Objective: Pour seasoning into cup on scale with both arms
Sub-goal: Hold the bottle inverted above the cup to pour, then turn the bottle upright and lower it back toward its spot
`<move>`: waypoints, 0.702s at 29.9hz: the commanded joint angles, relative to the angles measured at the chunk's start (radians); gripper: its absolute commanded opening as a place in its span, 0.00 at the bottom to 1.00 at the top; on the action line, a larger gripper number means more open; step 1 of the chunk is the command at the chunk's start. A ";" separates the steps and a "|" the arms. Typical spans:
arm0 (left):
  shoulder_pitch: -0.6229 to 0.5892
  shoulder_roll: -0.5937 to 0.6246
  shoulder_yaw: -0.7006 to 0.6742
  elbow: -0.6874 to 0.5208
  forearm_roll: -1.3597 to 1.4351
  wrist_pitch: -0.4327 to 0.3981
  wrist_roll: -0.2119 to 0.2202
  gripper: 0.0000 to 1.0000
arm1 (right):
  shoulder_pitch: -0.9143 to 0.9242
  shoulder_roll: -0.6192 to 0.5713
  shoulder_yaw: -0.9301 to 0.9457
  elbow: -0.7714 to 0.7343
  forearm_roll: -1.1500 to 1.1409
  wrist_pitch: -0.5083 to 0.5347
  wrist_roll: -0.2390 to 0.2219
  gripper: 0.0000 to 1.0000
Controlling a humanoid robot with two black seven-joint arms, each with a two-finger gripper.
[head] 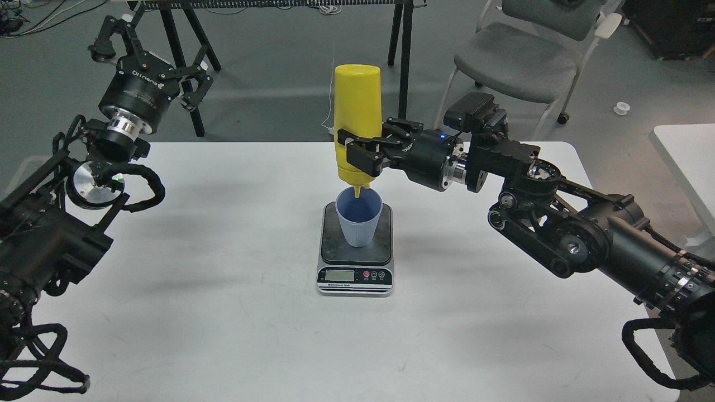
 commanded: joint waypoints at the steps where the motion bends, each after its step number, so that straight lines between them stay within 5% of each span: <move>1: 0.008 0.001 -0.001 -0.003 0.000 0.000 -0.005 1.00 | 0.002 0.028 -0.029 -0.055 -0.087 -0.067 0.017 0.40; 21: 0.015 0.007 -0.001 -0.006 0.000 0.000 -0.008 1.00 | 0.018 0.008 -0.047 -0.051 0.026 -0.078 0.019 0.40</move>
